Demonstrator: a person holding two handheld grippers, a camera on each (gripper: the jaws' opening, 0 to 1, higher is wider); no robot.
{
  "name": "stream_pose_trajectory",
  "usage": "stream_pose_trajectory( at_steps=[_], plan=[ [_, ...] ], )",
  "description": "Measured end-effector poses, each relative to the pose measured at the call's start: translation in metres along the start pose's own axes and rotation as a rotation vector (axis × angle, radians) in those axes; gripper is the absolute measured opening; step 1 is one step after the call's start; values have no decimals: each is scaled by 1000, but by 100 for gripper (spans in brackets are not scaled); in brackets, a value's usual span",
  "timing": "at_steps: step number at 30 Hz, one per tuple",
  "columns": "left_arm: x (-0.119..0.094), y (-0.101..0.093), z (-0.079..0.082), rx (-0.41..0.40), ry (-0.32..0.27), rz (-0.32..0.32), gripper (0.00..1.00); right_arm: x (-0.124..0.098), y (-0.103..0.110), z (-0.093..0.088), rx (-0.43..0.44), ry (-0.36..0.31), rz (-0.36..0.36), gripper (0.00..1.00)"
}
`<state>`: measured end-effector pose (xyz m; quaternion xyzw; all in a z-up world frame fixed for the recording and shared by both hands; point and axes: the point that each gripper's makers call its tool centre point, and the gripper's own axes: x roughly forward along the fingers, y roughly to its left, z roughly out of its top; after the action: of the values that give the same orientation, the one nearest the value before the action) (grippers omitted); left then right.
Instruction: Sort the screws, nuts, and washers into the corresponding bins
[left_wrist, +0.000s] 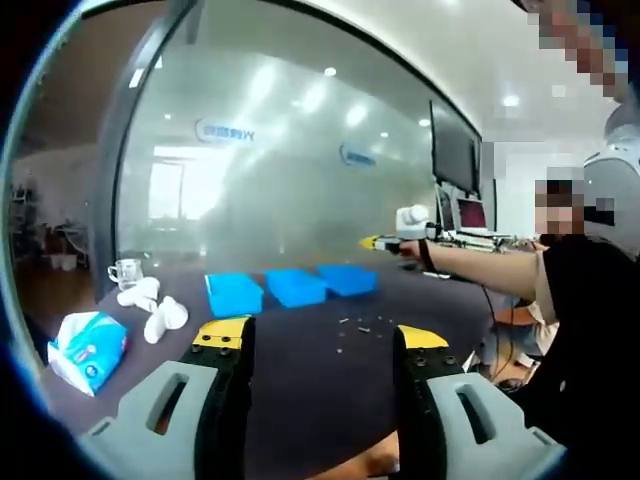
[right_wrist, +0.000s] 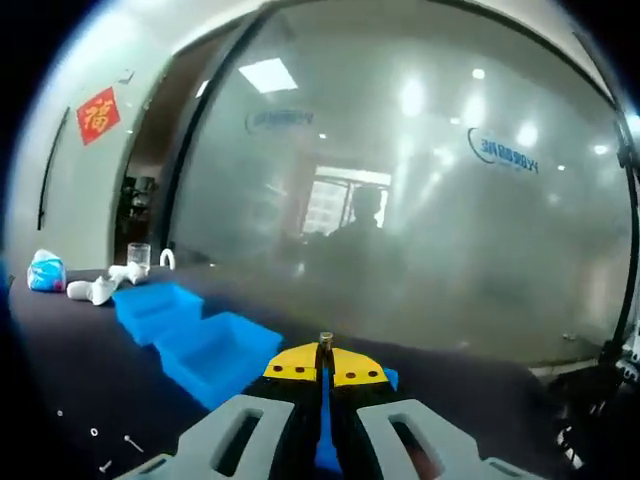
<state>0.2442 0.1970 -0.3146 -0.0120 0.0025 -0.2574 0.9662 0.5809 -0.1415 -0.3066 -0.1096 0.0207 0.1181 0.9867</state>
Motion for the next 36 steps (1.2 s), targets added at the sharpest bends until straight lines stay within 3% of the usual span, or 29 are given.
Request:
stream_pose_trajectory(
  at_steps=[9,16,22,24,28,36],
  plan=[
    [-3,-2,1,0,-3,6,54,33,-9,-4,60,36,-40,0],
    [-7,0,1,-3,-2,18,54,36,-9,-9,54,54,-56,0],
    [-8,0,0,-4,-1,20,54,34,-10,-17,99,71,-53,1],
    [-8,-1,1,-10,-6,15,54,31,-11,-17,107,58,-54,6],
    [-7,-3,1,-12,-10,9,54,27,-16,-11,90,25,-61,26],
    [-6,-5,2,-18,-15,-3,54,15,-21,-4,112,-19,-40,30]
  ],
)
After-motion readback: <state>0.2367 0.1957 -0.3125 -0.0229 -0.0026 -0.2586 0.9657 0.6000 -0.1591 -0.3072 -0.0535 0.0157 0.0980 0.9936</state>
